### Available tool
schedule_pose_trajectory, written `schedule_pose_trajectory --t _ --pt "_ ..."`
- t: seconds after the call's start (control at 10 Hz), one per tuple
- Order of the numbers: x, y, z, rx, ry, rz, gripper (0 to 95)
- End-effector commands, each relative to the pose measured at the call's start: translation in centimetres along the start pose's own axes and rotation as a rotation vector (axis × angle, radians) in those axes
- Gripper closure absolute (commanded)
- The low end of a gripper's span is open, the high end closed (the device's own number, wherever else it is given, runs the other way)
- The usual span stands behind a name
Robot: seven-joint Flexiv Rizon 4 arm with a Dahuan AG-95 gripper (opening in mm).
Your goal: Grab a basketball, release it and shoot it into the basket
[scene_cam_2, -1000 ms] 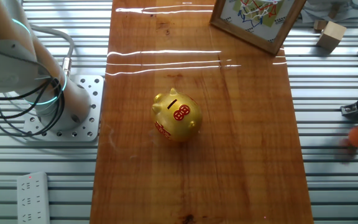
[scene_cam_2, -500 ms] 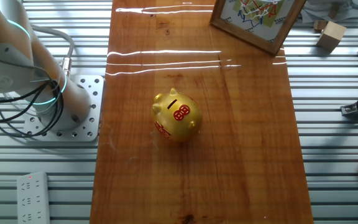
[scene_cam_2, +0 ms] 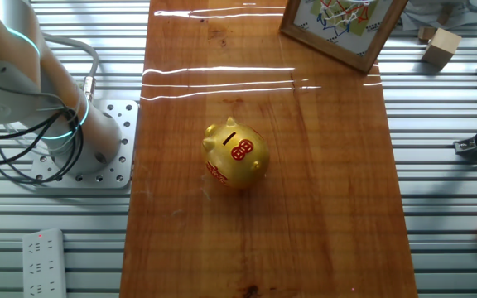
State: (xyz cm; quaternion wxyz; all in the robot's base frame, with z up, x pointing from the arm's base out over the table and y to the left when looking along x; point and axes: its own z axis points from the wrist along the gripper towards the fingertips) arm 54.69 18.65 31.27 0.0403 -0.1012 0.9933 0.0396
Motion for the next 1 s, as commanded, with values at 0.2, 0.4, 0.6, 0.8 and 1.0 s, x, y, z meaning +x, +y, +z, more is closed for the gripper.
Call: schedule_pose_trajectory --t 0.2,0.4,0.6,0.8,1.0 --pt "-0.15 0.05 0.01 -0.001 0.006 -0.006 19.0" --pt "-0.15 0.05 0.01 -0.002 0.006 -0.010 19.0" --pt "-0.15 0.05 0.01 -0.002 0.009 -0.012 19.0" --pt "-0.15 0.05 0.01 -0.003 0.010 -0.013 19.0" --pt "-0.15 0.05 0.01 -0.003 0.007 -0.007 19.0"
